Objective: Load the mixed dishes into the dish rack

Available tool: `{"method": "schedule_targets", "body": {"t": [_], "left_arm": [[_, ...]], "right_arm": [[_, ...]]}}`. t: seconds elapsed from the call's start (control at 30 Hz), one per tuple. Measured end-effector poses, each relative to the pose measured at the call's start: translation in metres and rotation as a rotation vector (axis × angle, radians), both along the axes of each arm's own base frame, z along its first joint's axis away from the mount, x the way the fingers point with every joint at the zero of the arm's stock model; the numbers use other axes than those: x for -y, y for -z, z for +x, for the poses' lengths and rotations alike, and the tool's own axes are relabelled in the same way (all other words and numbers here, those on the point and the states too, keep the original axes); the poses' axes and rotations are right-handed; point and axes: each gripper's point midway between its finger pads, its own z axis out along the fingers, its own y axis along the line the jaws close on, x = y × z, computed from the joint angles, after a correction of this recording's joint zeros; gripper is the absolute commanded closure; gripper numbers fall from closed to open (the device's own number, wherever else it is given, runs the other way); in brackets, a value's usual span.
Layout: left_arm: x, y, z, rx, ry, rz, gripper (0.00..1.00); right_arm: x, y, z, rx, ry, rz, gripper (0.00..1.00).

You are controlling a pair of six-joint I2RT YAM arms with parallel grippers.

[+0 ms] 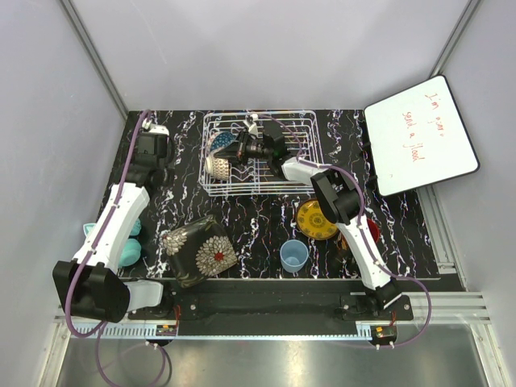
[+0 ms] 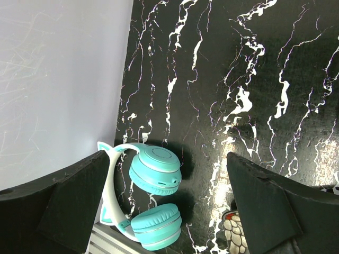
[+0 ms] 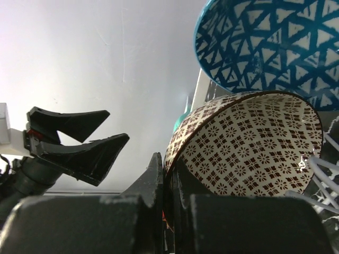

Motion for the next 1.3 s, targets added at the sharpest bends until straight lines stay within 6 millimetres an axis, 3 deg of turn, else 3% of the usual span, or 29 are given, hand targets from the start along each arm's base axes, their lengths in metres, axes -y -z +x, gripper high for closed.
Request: {"method": "schedule_targets", "body": {"t": [0.13, 0.17, 0.23, 0.27, 0.7, 1.0, 1.17, 1.3], "left_arm": [[0.0, 0.0, 0.0, 0.0, 0.0, 0.0, 0.01], [0.0, 0.0, 0.0, 0.0, 0.0, 0.0, 0.01], [0.0, 0.0, 0.0, 0.0, 0.0, 0.0, 0.01], [0.0, 0.0, 0.0, 0.0, 0.0, 0.0, 0.01], [0.0, 0.001, -0.001, -0.003, 0.0, -0.001, 0.01], [0.0, 0.001, -0.001, -0.005, -0.004, -0.005, 0.01], [0.0, 0.001, -0.002, -0.005, -0.004, -0.005, 0.01], [0.0, 0.002, -0.002, -0.006, -0.004, -0.005, 0.01]], "right_arm": [[0.0, 0.006, 0.002, 0.01, 0.011, -0.023, 0.67], [0.0, 0.007, 0.003, 0.02, 0.016, -0.026, 0.55], [0.0, 0.008, 0.005, 0.036, 0.024, -0.033, 0.49], [0.0, 0.009, 0.006, 0.041, 0.027, -0.04, 0.4], [0.001, 0.018, 0.012, 0.077, 0.052, -0.087, 0.36], [-0.005, -0.022, 0.029, 0.146, 0.093, -0.046, 0.37], [-0.003, -0.025, 0.032, 0.148, 0.101, -0.045, 0.36], [0.002, -0.013, 0.032, 0.144, 0.105, -0.069, 0.32]]}}
